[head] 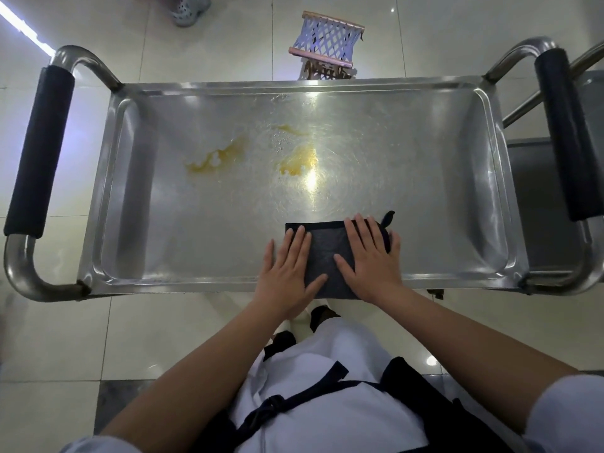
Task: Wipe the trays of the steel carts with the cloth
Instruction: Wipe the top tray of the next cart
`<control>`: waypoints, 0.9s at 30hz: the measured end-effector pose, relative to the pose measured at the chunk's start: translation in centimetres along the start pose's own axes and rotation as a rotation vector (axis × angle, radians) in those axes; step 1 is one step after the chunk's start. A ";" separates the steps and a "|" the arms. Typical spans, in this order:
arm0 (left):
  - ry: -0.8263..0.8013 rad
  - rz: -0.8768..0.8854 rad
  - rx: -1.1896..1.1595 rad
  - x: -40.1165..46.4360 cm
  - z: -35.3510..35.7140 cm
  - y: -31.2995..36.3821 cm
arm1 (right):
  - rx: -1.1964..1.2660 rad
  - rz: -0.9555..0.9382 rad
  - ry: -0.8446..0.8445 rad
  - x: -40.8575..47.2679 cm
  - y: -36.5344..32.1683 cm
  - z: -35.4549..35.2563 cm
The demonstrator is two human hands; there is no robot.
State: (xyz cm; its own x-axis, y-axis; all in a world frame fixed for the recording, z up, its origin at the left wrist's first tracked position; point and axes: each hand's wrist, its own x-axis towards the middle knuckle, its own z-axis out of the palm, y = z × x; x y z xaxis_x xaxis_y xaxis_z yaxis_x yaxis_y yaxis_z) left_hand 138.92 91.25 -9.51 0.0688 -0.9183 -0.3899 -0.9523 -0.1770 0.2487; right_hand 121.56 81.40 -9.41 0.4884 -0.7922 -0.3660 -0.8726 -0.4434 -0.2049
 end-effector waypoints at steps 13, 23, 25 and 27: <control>-0.352 -0.747 -1.125 -5.2 -2.9 0.0 | 0.018 -0.165 -0.356 8.4 -1.4 -7.7; -0.304 -0.985 -1.930 -5.0 -0.5 2.9 | 0.096 -0.039 -0.448 8.8 -2.0 -7.6; -0.256 -1.002 -1.983 -4.9 -0.3 3.0 | 0.132 -0.009 -0.438 8.5 -2.0 -7.4; -0.203 -0.954 -2.009 -4.8 -0.4 3.1 | 0.171 0.014 -0.440 7.8 -2.1 -7.8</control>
State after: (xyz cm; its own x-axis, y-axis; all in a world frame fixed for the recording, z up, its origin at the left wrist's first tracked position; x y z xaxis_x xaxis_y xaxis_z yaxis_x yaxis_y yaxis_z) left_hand 135.70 95.00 -6.52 0.0363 -0.3540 -0.9345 0.7976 -0.5531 0.2406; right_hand 127.25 72.86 -4.78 0.4624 -0.5283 -0.7122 -0.8847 -0.3291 -0.3302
